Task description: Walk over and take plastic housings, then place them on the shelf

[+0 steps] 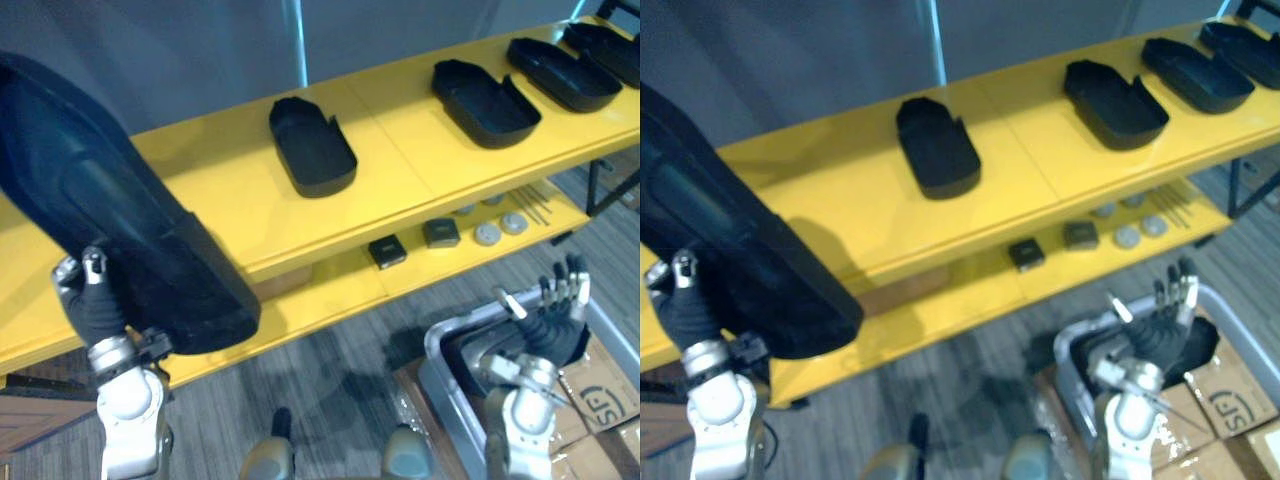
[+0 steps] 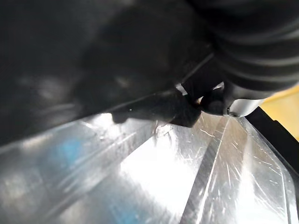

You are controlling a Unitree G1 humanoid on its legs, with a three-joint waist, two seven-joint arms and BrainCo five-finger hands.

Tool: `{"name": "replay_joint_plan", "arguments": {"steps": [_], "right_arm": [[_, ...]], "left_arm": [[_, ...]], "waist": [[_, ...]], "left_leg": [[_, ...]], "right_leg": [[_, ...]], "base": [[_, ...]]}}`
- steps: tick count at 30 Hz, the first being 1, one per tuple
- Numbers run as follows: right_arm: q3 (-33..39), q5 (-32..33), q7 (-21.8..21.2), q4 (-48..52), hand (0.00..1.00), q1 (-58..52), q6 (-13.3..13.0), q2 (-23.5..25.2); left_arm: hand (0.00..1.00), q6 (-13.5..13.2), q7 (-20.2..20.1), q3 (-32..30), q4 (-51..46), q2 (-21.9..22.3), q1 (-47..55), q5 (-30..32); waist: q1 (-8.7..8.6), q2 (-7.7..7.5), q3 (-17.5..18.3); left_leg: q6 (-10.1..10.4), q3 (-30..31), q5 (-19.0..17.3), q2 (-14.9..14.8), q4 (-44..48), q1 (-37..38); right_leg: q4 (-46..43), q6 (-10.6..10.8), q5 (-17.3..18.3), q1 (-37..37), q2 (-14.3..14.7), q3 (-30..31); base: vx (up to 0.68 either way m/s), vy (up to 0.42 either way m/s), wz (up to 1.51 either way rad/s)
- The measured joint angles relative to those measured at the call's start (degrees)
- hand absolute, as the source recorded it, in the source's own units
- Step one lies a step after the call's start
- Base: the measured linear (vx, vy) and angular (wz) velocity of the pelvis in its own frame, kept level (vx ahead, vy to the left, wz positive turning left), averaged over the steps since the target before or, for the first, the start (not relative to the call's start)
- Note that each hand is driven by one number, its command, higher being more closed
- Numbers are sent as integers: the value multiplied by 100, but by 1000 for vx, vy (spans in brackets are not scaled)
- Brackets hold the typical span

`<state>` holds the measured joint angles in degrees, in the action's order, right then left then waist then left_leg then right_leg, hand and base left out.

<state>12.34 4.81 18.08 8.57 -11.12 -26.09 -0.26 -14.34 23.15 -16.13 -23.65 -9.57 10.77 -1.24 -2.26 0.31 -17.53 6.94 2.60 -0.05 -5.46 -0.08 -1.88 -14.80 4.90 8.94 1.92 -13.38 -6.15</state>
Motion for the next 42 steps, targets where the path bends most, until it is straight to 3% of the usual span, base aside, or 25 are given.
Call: {"name": "replay_joint_plan", "arguments": {"steps": [1,2,4,8,13,16,17,18,20,22,28,35,42], "right_arm": [[35,-114,102,-1,0,53,-43,-17],[69,-132,181,0,0,79,-47,-21],[283,-245,787,-11,0,196,-49,-21],[899,-252,1579,-157,0,363,-41,-21],[1294,316,1373,-332,0,275,32,-27],[1285,491,1048,-471,0,201,120,-28],[1282,505,1033,-483,0,195,121,-28],[1224,576,847,-583,0,105,138,-30],[1156,577,648,-668,0,-3,141,-30],[1067,580,418,-718,0,-37,167,-34],[671,558,34,-773,0,-152,167,-414],[467,573,-10,-960,0,-289,167,-868],[244,729,-21,-1188,0,-202,165,-1295]], "left_arm": [[100,-1,-43,70,-56,40,-1,-56],[100,-1,-49,121,-60,88,-14,-55],[100,0,-56,355,-47,224,-58,-52],[100,1,51,385,-49,221,-82,-8],[100,102,-3,347,-59,38,-237,-22],[100,510,-131,344,-56,-195,-398,28],[100,534,-136,344,-53,-210,-410,32],[100,825,-165,335,-31,-433,-541,175],[100,1129,-167,306,37,-764,-757,231],[100,1602,-187,197,298,-1283,-1255,231],[100,2561,-157,-132,1637,-2372,-2369,204],[100,3210,-140,-169,3376,-3363,-3380,-121],[100,3833,-524,-169,4738,-3568,-4181,-96]], "waist": [[-3,14,-1],[-4,13,0],[8,-28,3],[83,-57,10],[112,-60,12],[112,-44,59],[110,-41,66],[101,-30,163],[132,-39,242],[114,-20,323],[24,93,415],[-29,110,429],[-33,117,427]], "left_leg": [[67,-173,200,-134,-36,-72],[135,-186,262,-171,-36,-113],[213,-154,391,-203,-95,-214],[205,-170,527,-201,-349,-95],[196,-194,585,-200,-436,-101],[140,-475,542,-251,-463,-113],[139,-517,543,-262,-463,-113],[123,-857,608,-339,-445,-98],[164,-951,633,-339,-444,-24],[165,-998,633,-341,-445,-13],[164,-1237,632,-362,-446,-5],[163,-1411,634,-365,-444,-6],[127,-1547,606,-365,-446,-26]], "right_leg": [[124,239,-138,0,66,-62],[163,335,-189,-5,90,-108],[208,362,-211,17,126,-173],[238,358,-213,9,131,-142],[249,354,-210,11,133,-127],[316,366,-216,4,134,-101],[318,367,-216,4,134,-101],[323,385,-231,7,134,-87],[332,390,-248,11,133,2],[339,400,-266,17,131,32],[453,411,-408,108,153,219],[453,432,-452,205,157,358],[462,434,-449,302,163,490]], "base": [[11,-88,9],[36,-69,20],[57,-38,26],[55,-4,10],[-5,1,2],[-56,5,-6],[-37,6,-1],[-5,9,-8],[15,10,-16],[-3,1,-12],[-24,12,-17],[-9,5,-9],[2,2,-6]]}}
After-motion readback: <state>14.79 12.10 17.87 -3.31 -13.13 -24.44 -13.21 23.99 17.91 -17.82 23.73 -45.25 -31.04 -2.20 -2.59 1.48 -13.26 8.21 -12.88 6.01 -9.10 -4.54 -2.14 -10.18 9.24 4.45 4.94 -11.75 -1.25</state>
